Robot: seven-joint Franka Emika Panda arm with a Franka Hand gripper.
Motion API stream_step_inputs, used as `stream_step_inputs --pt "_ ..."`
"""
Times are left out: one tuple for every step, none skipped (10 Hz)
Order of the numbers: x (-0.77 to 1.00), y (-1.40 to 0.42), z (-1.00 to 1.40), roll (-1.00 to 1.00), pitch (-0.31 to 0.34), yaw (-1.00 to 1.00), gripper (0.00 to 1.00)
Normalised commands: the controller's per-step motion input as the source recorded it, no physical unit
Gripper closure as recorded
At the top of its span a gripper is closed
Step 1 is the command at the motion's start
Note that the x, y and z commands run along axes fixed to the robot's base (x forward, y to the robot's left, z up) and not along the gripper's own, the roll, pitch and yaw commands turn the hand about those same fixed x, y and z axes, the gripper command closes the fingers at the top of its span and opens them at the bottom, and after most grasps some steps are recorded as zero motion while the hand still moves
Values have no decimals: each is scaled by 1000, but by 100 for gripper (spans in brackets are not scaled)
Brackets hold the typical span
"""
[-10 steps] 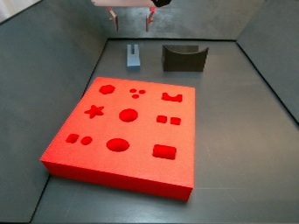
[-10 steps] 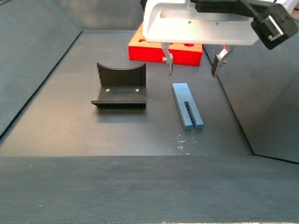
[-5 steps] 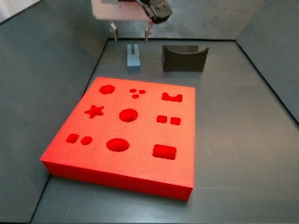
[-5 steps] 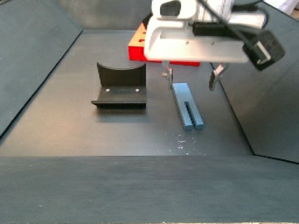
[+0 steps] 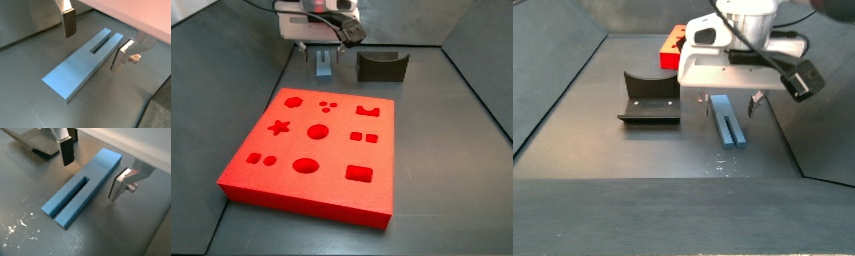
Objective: Pick up the double-square object. Move up. Rotate the double-square object. Place the double-square object on the fixture. Regrasp the double-square object. Move to above the board. Insert the double-square object.
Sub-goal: Rotate the double-square object, then move up, then place the double-square object on the fixture.
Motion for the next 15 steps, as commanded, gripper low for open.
stream_step_inputs --pt "46 7 -378 -109 -48 27 0" --pt "46 7 -315 -112 -53 25 0" --pt "0 0 0 0 0 0 100" --pt "0 0 833 0 0 0 100" --pt "-3 0 828 0 3 0 100" --pt "-29 4 719 7 31 -7 100" --pt "-28 8 600 18 46 -13 100" --pt "-19 8 470 31 54 -15 100" --pt "-20 8 282 49 58 -19 100" --pt "0 0 1000 0 0 0 100" --pt "1 0 1000 7 -9 1 100" --pt "-9 2 1000 22 6 -6 100" --pt "-15 5 1000 38 22 -15 100" --pt "-19 7 1000 49 32 -17 100" --pt "-22 7 1000 55 37 -17 100"
